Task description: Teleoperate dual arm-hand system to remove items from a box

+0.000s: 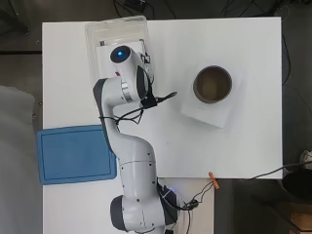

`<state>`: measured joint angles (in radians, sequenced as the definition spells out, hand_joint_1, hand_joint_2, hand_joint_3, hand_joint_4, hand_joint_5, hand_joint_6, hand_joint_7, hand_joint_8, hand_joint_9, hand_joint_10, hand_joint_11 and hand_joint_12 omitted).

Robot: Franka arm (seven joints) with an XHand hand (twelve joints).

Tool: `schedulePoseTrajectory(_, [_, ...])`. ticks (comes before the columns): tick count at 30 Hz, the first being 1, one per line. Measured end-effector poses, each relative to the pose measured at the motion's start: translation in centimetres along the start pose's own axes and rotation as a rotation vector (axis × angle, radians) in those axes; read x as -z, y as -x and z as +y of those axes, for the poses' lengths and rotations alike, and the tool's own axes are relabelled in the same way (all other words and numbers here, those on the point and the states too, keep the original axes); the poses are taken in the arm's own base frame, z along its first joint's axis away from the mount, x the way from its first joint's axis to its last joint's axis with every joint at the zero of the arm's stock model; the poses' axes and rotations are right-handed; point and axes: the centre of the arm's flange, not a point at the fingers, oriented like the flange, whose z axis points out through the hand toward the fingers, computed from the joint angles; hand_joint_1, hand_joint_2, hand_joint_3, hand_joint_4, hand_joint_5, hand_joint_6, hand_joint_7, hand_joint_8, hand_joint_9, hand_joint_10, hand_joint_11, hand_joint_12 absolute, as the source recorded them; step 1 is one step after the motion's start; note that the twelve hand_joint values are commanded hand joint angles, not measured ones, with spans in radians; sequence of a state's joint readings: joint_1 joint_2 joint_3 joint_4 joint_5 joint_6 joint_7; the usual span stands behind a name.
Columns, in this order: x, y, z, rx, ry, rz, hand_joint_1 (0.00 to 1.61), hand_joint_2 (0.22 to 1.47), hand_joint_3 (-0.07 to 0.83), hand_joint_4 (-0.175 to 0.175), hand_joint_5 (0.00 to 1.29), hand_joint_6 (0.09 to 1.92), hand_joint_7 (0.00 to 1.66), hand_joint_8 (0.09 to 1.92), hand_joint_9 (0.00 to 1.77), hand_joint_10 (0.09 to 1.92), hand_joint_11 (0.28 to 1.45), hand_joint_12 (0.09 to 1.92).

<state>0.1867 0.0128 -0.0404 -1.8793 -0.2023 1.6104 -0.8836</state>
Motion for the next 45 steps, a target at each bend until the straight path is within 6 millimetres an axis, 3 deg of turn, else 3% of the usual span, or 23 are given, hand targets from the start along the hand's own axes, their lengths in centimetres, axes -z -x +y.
schedulePoseTrajectory(2, [-1.2, 0.1, -0.1, 0.041, -0.008, -0.005, 0.19, 0.84, -0.020, -0.026, 0.12, 0.09, 0.34, 0.09, 0.47, 0.09, 0.51, 0.09])
schedulePoseTrajectory(5, [-5.7, -0.4, -1.1, 0.139, -0.055, -0.032, 0.22, 0.84, -0.014, -0.028, 0.12, 0.09, 0.34, 0.09, 0.47, 0.09, 0.51, 0.09])
schedulePoseTrajectory(8, [-8.7, -0.9, -2.4, 0.219, -0.083, -0.046, 0.23, 0.83, -0.013, -0.022, 0.12, 0.09, 0.32, 0.09, 0.45, 0.09, 0.52, 0.09])
schedulePoseTrajectory(12, [-8.7, -0.9, -2.4, 0.276, -0.017, -0.062, 0.29, 0.84, -0.006, -0.009, 0.11, 0.09, 0.26, 0.09, 0.42, 0.09, 0.51, 0.09])
schedulePoseTrajectory(16, [-9.2, -1.0, -2.4, 0.296, 0.141, 0.028, 0.35, 0.85, 0.002, -0.010, 0.12, 0.09, 0.22, 0.09, 0.40, 0.09, 0.50, 0.09])
schedulePoseTrajectory(19, [-9.6, -2.0, -1.2, 0.302, 0.207, 0.063, 0.37, 0.86, 0.005, -0.012, 0.13, 0.09, 0.21, 0.09, 0.39, 0.09, 0.49, 0.09])
schedulePoseTrajectory(24, [-9.3, -3.3, 1.7, 0.303, 0.161, 0.014, 0.41, 0.86, 0.004, -0.004, 0.16, 0.09, 0.26, 0.09, 0.42, 0.09, 0.50, 0.09])
schedulePoseTrajectory(28, [-11.1, -3.9, 2.5, 0.349, 0.133, -0.001, 0.43, 0.87, 0.002, -0.020, 0.19, 0.09, 0.34, 0.09, 0.48, 0.09, 0.52, 0.09])
schedulePoseTrajectory(29, [-11.8, -3.6, 2.4, 0.375, 0.129, 0.004, 0.48, 0.88, 0.002, -0.027, 0.23, 0.09, 0.37, 0.09, 0.49, 0.09, 0.52, 0.09])
schedulePoseTrajectory(30, [-12.9, -3.1, 2.0, 0.412, 0.134, 0.006, 0.64, 0.93, 0.009, 0.000, 0.42, 0.09, 0.55, 0.09, 0.64, 0.09, 0.57, 0.09])
schedulePoseTrajectory(31, [-13.5, -2.8, 1.8, 0.419, 0.136, 0.006, 0.94, 0.99, 0.009, -0.059, 0.60, 0.46, 0.77, 0.29, 0.87, 0.24, 0.69, 0.09])
schedulePoseTrajectory(32, [-13.7, -2.4, 1.6, 0.419, 0.141, 0.003, 1.10, 1.04, 0.005, -0.111, 0.73, 0.69, 0.94, 0.57, 1.10, 0.48, 0.76, 0.50])
schedulePoseTrajectory(33, [-13.2, -1.7, 1.5, 0.409, 0.157, -0.001, 1.18, 1.08, 0.005, -0.140, 0.78, 0.87, 1.02, 0.77, 1.19, 0.59, 0.74, 0.86])
schedulePoseTrajectory(34, [-12.5, -1.1, 1.5, 0.400, 0.170, 0.004, 1.27, 1.09, 0.006, -0.157, 0.78, 0.99, 1.04, 0.82, 1.21, 0.71, 0.69, 1.00])
schedulePoseTrajectory(37, [-11.7, 0.1, 1.4, 0.446, 0.153, 0.075, 1.35, 1.13, 0.000, -0.174, 0.73, 1.25, 0.96, 0.91, 1.10, 0.95, 0.62, 0.93])
schedulePoseTrajectory(40, [-12.9, 0.9, 1.2, 0.594, 0.154, 0.160, 1.36, 1.13, 0.001, -0.175, 0.73, 1.31, 0.94, 0.91, 1.08, 0.97, 0.64, 0.70])
schedulePoseTrajectory(42, [-13.1, 0.9, 0.7, 0.663, 0.216, 0.231, 1.37, 1.13, 0.000, -0.175, 0.72, 1.32, 0.94, 0.90, 1.08, 0.98, 0.65, 0.73])
schedulePoseTrajectory(44, [-11.3, 1.2, 0.4, 0.656, 0.288, 0.299, 1.36, 1.14, 0.000, -0.175, 0.71, 1.33, 0.93, 0.88, 1.08, 1.00, 0.63, 0.88])
schedulePoseTrajectory(45, [-9.1, 1.9, 0.4, 0.634, 0.329, 0.339, 1.37, 1.12, -0.003, -0.169, 0.74, 1.31, 0.97, 0.81, 1.11, 0.95, 0.63, 0.94])
